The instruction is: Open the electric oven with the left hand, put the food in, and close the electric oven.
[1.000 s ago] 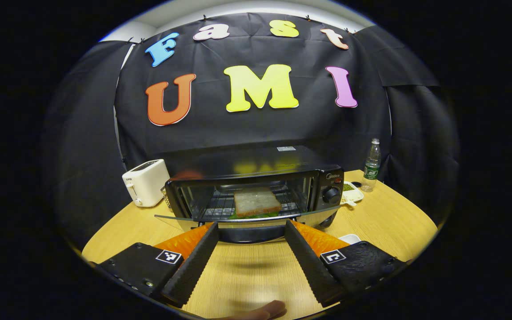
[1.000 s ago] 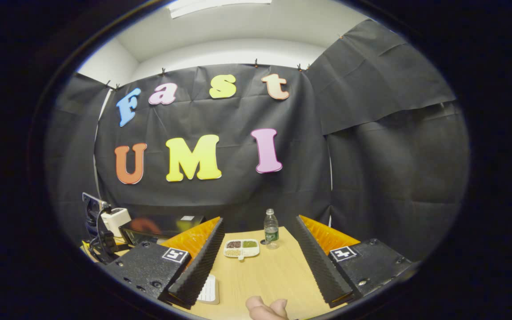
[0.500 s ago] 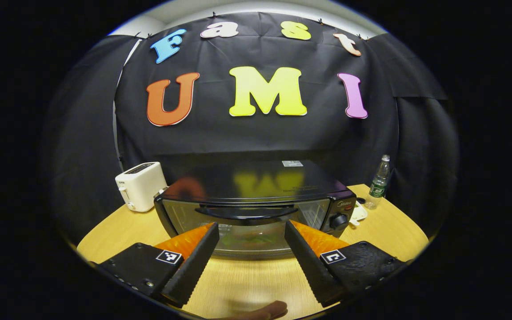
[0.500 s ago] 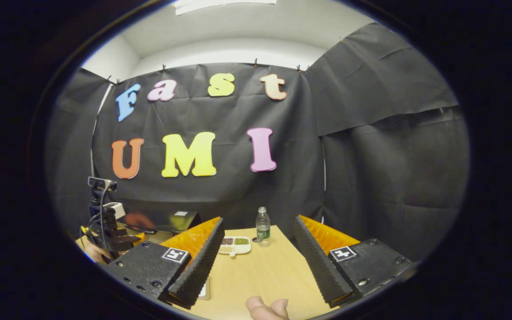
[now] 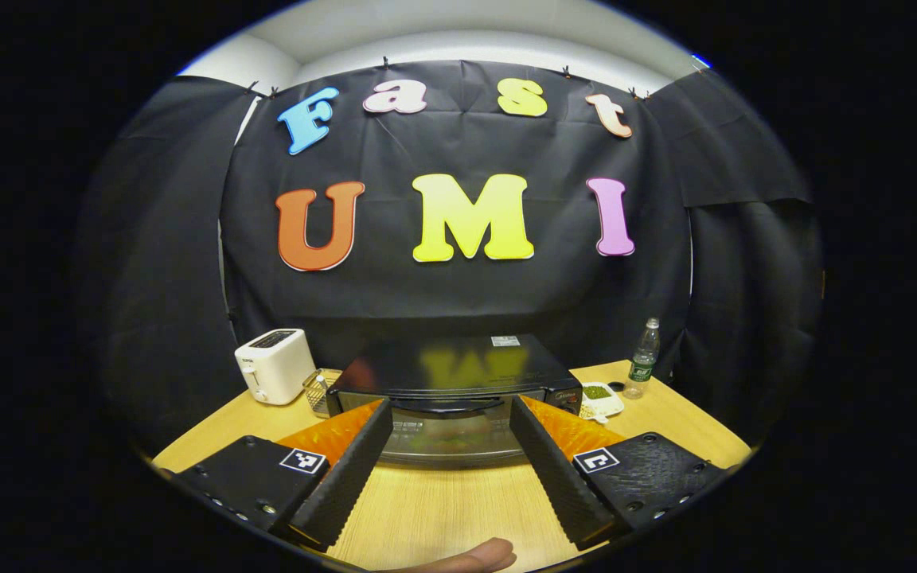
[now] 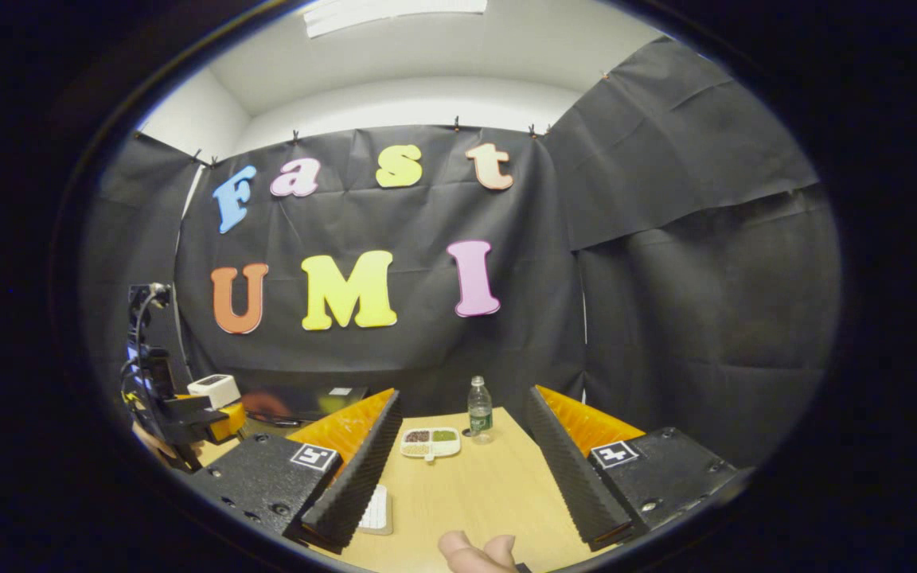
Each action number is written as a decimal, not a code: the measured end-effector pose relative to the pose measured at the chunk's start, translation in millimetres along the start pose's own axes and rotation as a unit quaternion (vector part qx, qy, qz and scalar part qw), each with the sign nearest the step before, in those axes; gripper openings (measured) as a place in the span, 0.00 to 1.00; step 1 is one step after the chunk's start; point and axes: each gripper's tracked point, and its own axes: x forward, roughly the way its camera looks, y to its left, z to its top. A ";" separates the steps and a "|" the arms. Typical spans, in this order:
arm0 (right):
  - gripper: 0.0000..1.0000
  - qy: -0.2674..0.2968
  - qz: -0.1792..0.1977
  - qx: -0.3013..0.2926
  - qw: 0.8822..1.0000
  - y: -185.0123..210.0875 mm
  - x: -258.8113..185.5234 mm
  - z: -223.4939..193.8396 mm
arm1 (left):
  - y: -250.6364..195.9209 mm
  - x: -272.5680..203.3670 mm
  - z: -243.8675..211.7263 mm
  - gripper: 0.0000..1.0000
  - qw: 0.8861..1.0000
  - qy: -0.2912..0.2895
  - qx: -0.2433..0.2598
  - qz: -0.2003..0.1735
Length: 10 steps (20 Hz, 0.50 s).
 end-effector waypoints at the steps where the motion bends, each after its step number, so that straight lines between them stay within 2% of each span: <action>1: 0.96 -0.006 0.002 0.001 1.000 1.5 -5.8 2.2 | 0.1 -13.6 7.0 0.97 1.000 -0.008 -0.007 -0.003; 7: 0.96 -0.026 0.017 -0.004 1.000 8.3 -40.7 8.8 | -2.6 -100.7 37.7 0.97 0.998 -0.056 -0.011 -0.011; 8: 0.96 -0.025 0.018 -0.007 1.000 8.7 -46.3 10.4 | -1.0 -113.3 42.4 1.00 0.998 -0.064 -0.008 -0.009; 10: 0.96 -0.027 0.025 -0.015 0.999 13.0 -60.5 12.2 | -1.0 -139.7 44.9 0.97 0.997 -0.072 -0.006 -0.009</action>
